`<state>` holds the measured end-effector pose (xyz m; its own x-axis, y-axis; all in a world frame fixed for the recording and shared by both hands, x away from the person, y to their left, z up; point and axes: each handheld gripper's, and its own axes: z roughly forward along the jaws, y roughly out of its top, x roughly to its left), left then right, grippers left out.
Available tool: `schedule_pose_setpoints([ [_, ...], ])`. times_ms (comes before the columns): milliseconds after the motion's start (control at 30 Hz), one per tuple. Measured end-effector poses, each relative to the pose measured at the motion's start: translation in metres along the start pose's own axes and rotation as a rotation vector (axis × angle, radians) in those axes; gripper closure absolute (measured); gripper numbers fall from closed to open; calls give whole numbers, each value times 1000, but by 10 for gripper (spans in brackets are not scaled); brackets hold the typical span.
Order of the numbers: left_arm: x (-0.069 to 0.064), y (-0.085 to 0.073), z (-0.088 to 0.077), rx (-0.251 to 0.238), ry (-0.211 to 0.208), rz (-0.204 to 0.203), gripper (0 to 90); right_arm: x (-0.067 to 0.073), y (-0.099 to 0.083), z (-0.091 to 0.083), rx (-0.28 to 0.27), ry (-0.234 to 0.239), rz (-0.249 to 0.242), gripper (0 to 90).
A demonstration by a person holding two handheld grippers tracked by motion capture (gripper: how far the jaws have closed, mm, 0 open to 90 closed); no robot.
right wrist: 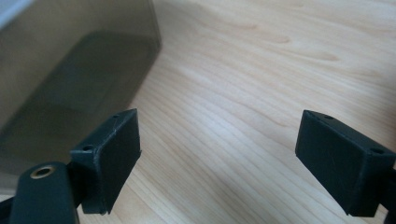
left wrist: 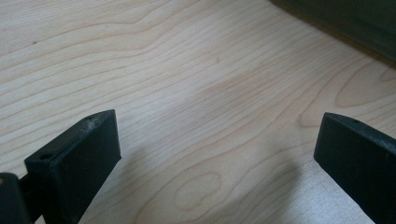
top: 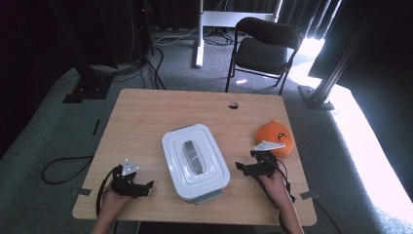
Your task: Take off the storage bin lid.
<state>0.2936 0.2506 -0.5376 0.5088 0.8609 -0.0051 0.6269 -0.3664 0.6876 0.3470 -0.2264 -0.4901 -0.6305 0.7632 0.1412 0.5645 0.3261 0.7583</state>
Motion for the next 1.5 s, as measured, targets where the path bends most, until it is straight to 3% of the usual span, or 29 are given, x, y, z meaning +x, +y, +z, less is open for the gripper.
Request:
schedule_pose_setpoints([
  [67, 2, 0, 0, 2, 6, -9, 8, -2, 1, -6, -11, 18, 25, 132],
  [200, 5, -1, 1, 13, 11, -12, 8, -2, 5, -17, -20, -10, 45, 124],
  [267, 5, -2, 1, 19, 15, -15, 9, 1, 7, -22, -14, -29, 37, 116],
  [467, 8, -4, 4, 28, 13, -26, 9, 7, 15, -38, -53, -11, 44, 116],
  [700, 8, -6, 6, 12, 42, -20, 9, 29, 33, -58, -95, -11, 37, 116],
  [900, 9, -6, 6, 7, 42, -16, 8, 54, 47, -74, -132, 11, 18, 116],
  [1067, 10, -6, 6, 7, 47, -20, 9, 71, 54, -75, -142, 32, 8, 116],
  [1267, 9, -6, 6, 7, 55, -28, 9, 85, 59, -64, -125, 84, 10, 116],
  [1500, 9, -7, 6, 3, 49, -25, 8, 106, 64, -54, -111, 112, -39, 116],
])
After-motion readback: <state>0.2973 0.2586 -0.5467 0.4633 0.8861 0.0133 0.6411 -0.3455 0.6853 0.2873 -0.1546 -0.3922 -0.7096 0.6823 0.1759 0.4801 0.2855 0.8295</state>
